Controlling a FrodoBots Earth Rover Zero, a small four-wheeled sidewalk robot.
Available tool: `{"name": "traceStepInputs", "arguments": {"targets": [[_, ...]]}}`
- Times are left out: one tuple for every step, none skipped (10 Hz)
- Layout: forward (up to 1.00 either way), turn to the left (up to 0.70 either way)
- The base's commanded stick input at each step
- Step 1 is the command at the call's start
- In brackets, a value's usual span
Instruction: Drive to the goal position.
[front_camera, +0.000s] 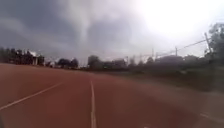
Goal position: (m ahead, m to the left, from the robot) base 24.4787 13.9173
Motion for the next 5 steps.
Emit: {"name": "traceStepInputs", "arguments": {"targets": [[0.70,0.00],[0.70,0.00],[0.70,0.00],[0.70,0.00],[0.70,0.00]]}}
